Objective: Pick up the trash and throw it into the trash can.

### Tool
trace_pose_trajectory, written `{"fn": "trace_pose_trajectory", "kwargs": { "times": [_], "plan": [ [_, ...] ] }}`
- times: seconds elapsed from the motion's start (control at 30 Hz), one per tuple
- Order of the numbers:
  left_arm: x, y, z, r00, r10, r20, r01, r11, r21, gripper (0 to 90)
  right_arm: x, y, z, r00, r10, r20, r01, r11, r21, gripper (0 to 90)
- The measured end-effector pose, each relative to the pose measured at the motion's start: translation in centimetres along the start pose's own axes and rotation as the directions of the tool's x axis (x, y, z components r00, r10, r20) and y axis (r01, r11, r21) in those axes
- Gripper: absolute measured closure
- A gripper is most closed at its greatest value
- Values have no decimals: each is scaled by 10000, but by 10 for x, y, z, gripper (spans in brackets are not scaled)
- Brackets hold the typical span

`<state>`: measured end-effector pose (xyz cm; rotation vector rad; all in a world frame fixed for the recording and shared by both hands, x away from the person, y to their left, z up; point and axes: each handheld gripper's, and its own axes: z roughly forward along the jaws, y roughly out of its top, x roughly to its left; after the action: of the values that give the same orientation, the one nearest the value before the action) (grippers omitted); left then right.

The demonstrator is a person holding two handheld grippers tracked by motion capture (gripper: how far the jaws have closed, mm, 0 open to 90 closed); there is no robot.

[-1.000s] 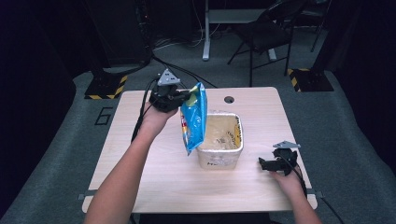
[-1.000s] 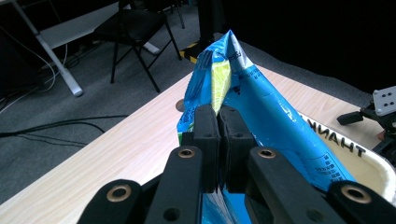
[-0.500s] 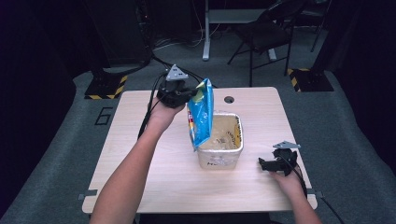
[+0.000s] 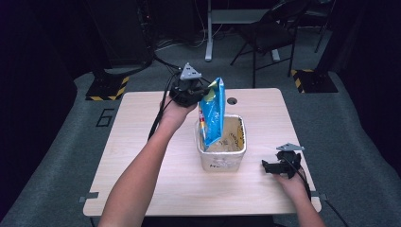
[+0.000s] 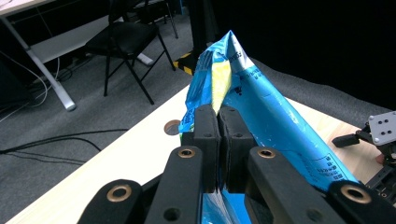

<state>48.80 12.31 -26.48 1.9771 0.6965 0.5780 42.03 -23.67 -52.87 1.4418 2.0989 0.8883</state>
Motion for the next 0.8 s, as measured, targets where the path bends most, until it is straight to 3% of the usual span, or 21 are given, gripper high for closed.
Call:
{"fn": "trace_pose_trajectory", "kwargs": {
  "times": [0.37, 0.53, 0.8],
  "plan": [
    [0, -1, 13, 9995, -309, -102, 306, 9993, -228, 872, 0, 0, 0, 10000, -7, -16, 7, 10000, 32, 4],
    [0, -4, 18, 9995, 33, -304, -34, 10000, -24, 872, 0, 0, 0, 10000, -17, -10, 17, 10000, 29, 4],
    [2, -15, 24, 9983, -118, -574, 110, 9998, -145, 872, 1, 0, -1, 10000, 18, -57, -18, 10000, 30, 4]
  ]
}}
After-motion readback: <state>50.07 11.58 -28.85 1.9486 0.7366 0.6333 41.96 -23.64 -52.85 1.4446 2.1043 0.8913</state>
